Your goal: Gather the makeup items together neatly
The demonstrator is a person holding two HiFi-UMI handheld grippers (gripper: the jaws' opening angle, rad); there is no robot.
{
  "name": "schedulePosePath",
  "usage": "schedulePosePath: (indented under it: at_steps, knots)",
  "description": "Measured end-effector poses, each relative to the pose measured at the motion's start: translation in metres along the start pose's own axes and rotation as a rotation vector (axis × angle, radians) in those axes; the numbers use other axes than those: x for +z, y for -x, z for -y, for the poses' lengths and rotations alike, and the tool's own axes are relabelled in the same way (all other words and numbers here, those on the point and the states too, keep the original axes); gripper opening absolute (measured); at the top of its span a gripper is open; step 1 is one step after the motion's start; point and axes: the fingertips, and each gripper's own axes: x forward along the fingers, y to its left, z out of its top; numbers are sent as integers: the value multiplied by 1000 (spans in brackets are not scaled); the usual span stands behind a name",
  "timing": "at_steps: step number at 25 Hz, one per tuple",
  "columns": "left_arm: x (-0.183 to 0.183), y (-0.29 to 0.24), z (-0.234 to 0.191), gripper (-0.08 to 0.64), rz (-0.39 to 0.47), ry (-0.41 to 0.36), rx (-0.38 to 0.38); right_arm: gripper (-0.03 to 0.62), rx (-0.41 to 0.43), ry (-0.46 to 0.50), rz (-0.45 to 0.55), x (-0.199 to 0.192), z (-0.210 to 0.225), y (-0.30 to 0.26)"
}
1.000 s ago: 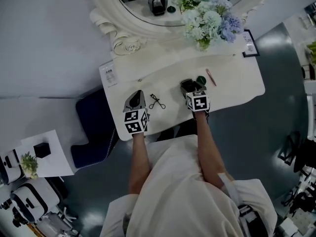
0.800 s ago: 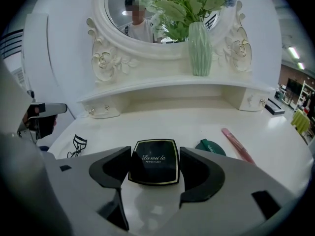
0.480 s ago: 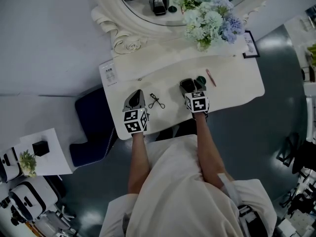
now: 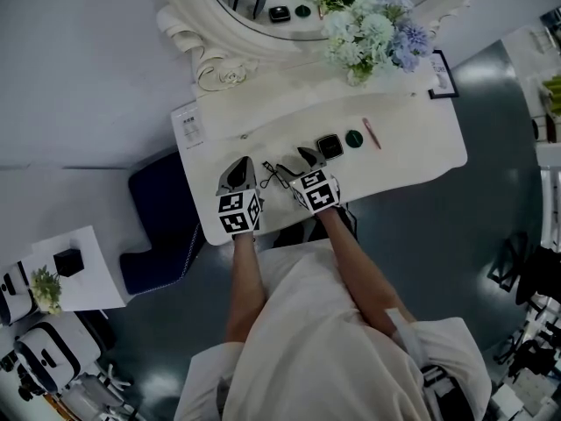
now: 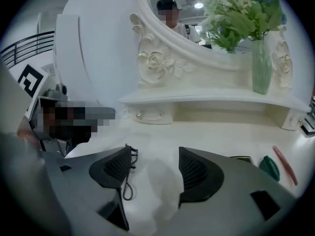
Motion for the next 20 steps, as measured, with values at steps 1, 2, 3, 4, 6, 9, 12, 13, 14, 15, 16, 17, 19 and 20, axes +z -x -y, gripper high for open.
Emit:
schedulePosePath:
  at_steps: [1, 2, 3, 4, 6, 9, 12, 13, 14, 15, 16, 17, 19, 20]
  knots:
    - [-1, 0, 0, 14, 0, 1, 1, 310, 22, 8, -9, -2, -11, -4]
    - [-1, 1, -1, 14, 0, 2, 1, 310, 43, 16, -16, -3, -22, -8]
    - [-2, 1, -1, 14, -1, 2, 0, 310, 64, 25, -23, -4, -32, -11]
    - [-3, 2, -1, 14, -2, 2, -1, 310, 85, 35, -30, -6, -41, -14]
    - [-5, 4, -2, 14, -5, 2, -1, 310, 117, 53, -42, -7, -54, -19]
    - [-5, 8, -6, 14, -7, 3, 7, 282, 118, 76, -44, -1, -63, -24]
    - [-5, 11, -12, 14, -6, 2, 17, 155, 85, 110, -41, 3, -60, -26]
    - [-5, 12, -13, 14, -5, 1, 19, 155, 82, 111, -47, 2, -60, -26]
    - [-4, 13, -15, 14, -4, 0, 20, 146, 78, 112, -53, 1, -60, -27]
    - [-4, 14, -15, 14, -4, -2, 20, 130, 74, 113, -59, 0, -59, -28]
    - [-4, 14, -16, 14, -4, -4, 20, 117, 72, 114, -65, -1, -60, -28]
    - [-4, 15, -16, 14, -5, -6, 20, 110, 76, 112, -71, -2, -60, -29]
    - [-4, 16, -17, 14, -7, -8, 19, 89, 88, 105, -83, -4, -62, -31]
    - [-5, 16, -17, 14, -9, -7, 18, 65, 92, 103, -88, -5, -62, -31]
